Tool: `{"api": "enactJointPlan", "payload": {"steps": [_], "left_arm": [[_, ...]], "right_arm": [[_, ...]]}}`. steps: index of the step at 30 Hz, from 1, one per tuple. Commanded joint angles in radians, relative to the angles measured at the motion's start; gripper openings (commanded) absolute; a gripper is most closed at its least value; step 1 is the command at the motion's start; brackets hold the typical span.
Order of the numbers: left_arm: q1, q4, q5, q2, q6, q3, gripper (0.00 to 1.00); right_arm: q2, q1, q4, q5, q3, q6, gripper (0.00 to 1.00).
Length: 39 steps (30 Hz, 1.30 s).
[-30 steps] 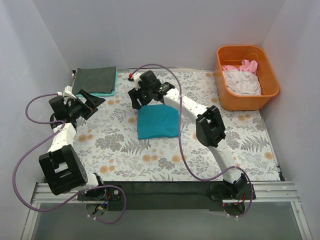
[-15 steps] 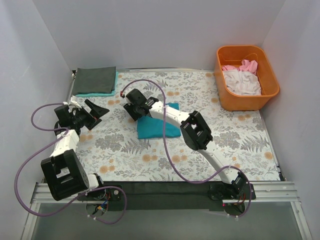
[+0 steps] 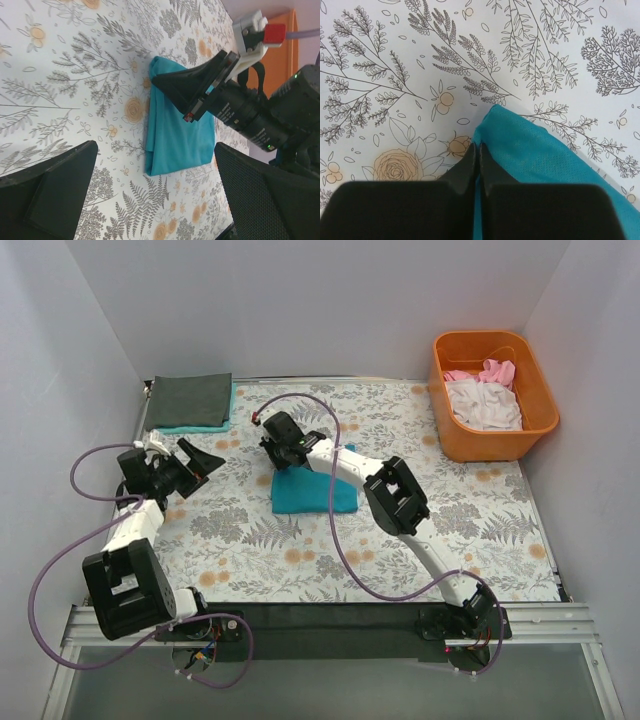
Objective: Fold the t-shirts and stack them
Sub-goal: Neatly place the folded tshirt to the corner
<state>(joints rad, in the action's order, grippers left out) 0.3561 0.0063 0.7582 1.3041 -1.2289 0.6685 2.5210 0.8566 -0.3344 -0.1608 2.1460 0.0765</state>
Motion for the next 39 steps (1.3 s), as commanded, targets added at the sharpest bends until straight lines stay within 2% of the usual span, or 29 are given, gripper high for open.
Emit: {"api": "enactJointPlan", "payload": {"steps": [1, 3, 4, 8, 9, 13, 21, 26, 29, 39], "left_arm": [[-0.060, 0.067, -0.016, 0.009, -0.001, -0.030, 0.98], [-0.109, 0.145, -0.019, 0.027, -0.020, -0.070, 0.98], [-0.124, 0.179, -0.020, 0.037, -0.050, -0.084, 0.98], [-0.216, 0.352, -0.040, 0.109, -0.113, -0.136, 0.98], [-0.224, 0.447, -0.028, 0.154, -0.136, -0.147, 0.98], [-0.275, 0.612, -0.013, 0.291, -0.213, -0.159, 0.98], [-0.411, 0.838, -0.042, 0.520, -0.333, -0.113, 0.98], [-0.508, 0.877, -0.108, 0.615, -0.380, -0.070, 0.98], [-0.542, 0.870, -0.175, 0.650, -0.396, -0.050, 0.98], [-0.643, 0.880, -0.276, 0.741, -0.408, 0.025, 0.98]], "right_arm": [[0.027, -0.033, -0.109, 0.113, -0.074, 0.040, 0.01], [0.004, -0.062, -0.101, 0.153, -0.075, 0.046, 0.01], [-0.023, -0.073, -0.095, 0.238, -0.074, 0.049, 0.01], [-0.096, -0.125, -0.057, 0.383, -0.106, 0.069, 0.01], [-0.106, -0.145, -0.049, 0.406, -0.115, 0.091, 0.01], [-0.155, -0.175, 0.009, 0.573, -0.162, 0.124, 0.01], [-0.179, -0.237, 0.097, 0.661, -0.227, 0.192, 0.01], [-0.199, -0.261, 0.130, 0.713, -0.253, 0.235, 0.01], [-0.211, -0.274, 0.141, 0.730, -0.255, 0.252, 0.01], [-0.234, -0.310, 0.193, 0.779, -0.278, 0.327, 0.01]]}}
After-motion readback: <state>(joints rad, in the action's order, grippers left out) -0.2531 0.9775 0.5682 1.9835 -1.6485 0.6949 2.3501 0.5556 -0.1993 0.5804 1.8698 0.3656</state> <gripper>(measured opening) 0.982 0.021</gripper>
